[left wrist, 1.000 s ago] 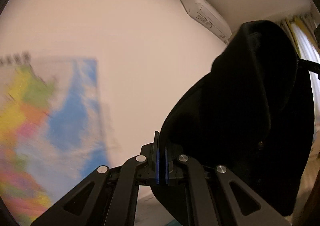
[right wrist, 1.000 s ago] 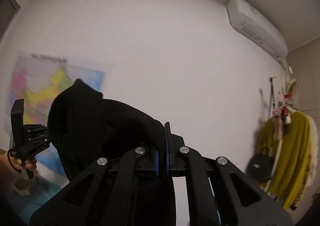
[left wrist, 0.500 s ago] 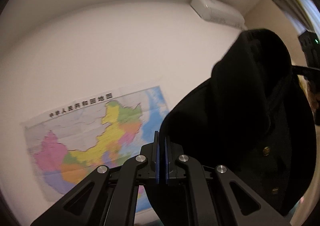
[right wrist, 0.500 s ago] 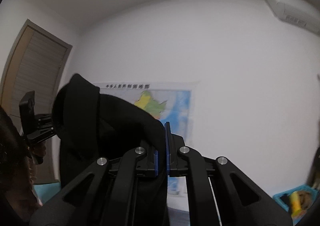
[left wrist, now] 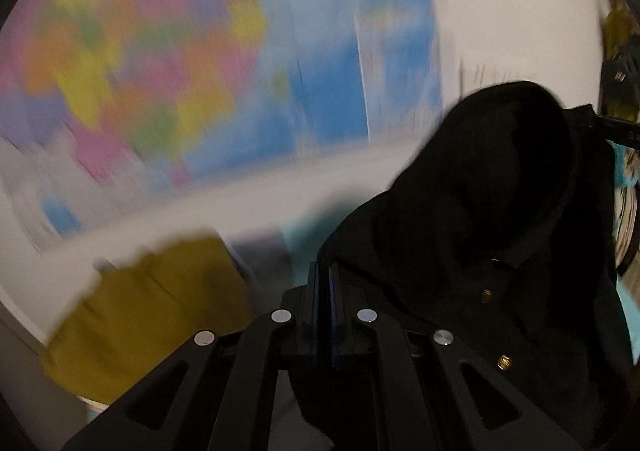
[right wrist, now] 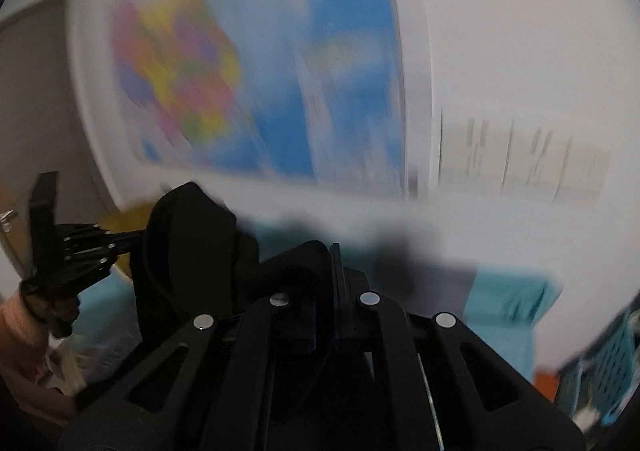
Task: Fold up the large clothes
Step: 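Lift the black coat high with both grippers and shake it out, then lay the black coat flat on the bed with both grippers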
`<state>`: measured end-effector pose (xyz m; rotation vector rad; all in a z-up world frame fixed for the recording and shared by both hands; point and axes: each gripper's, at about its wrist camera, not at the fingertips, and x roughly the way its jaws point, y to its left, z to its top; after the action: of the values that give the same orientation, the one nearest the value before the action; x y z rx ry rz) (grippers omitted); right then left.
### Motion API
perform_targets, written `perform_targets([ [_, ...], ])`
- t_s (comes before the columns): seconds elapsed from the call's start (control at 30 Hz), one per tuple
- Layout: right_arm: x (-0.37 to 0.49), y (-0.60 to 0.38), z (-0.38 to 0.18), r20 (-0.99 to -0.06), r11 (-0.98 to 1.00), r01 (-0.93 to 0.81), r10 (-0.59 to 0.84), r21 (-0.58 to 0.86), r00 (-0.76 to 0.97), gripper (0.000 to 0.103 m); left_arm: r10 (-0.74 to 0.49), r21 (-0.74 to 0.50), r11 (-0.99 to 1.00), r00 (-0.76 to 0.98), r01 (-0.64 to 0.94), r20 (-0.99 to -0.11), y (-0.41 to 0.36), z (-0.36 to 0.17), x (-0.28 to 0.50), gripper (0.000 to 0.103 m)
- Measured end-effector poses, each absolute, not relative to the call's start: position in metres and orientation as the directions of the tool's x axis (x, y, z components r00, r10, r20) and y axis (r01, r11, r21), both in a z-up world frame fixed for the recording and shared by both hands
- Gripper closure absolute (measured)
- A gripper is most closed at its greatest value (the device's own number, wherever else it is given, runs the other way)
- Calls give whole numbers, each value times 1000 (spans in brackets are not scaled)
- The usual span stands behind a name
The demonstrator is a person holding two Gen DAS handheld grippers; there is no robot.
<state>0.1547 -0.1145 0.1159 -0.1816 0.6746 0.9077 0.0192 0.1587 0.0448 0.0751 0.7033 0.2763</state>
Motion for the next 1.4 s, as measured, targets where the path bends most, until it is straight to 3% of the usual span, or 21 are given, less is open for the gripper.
perform_targets([
  [0.1,186,-100,62,-682,655,-737,617,169,392,98,262,116,960,676,-254,-689,179,6,57,102],
  [0.33,243,-114,46,-656,707,-640,641,302,399,98,237,67,965,739,-253,-630,202,30,91,102],
  [0.43,274,-125,12,-689,757,-557,605,342,398,98,214,61,971,717,-233,-663,205,22,109,96],
  [0.47,278,-131,2,-703,767,-532,597,359,387,98,216,71,971,711,-228,-669,202,20,108,85],
  [0.5,283,-134,-10,-716,774,-512,591,374,372,98,180,61,979,696,-192,-695,201,9,109,63],
  [0.53,288,-140,-24,-729,781,-485,587,395,352,98,130,38,988,664,-152,-736,201,-2,109,52],
  [0.63,285,-147,-41,-738,769,-489,596,412,316,97,125,56,989,570,-137,-812,206,-40,110,49],
  [0.73,282,-146,-44,-756,764,-514,584,390,295,96,62,3,994,519,-113,-853,214,-63,107,34],
  [0.8,277,-149,-41,-746,754,-520,599,401,292,96,-33,-83,993,505,-78,-863,218,-68,105,19],
  [0.87,275,-151,-39,-731,736,-530,621,420,284,96,-135,-173,984,472,-38,-871,217,-78,108,19],
  [0.93,272,-150,-36,-715,717,-542,644,439,273,96,-158,-196,980,473,-32,-867,216,-83,108,30],
  [0.97,272,-149,-32,-709,710,-549,651,441,271,96,-143,-177,984,495,-23,-857,214,-79,108,70],
  [1.0,271,-146,-26,-703,700,-565,657,436,272,96,-133,-172,985,499,-31,-856,215,-76,110,97],
  [1.1,264,-147,7,-634,658,-624,706,422,315,97,-118,-204,975,572,-89,-812,221,-47,110,99],
  [1.27,268,-171,49,-474,628,-643,769,439,428,97,-27,-188,974,758,-127,-651,223,29,94,99],
  [1.33,287,-173,23,-544,654,-578,745,487,385,96,46,-117,980,763,-158,-645,217,33,95,98],
  [1.4,302,-168,-21,-691,750,-501,632,433,350,86,83,-39,987,705,-155,-705,209,11,108,90],
])
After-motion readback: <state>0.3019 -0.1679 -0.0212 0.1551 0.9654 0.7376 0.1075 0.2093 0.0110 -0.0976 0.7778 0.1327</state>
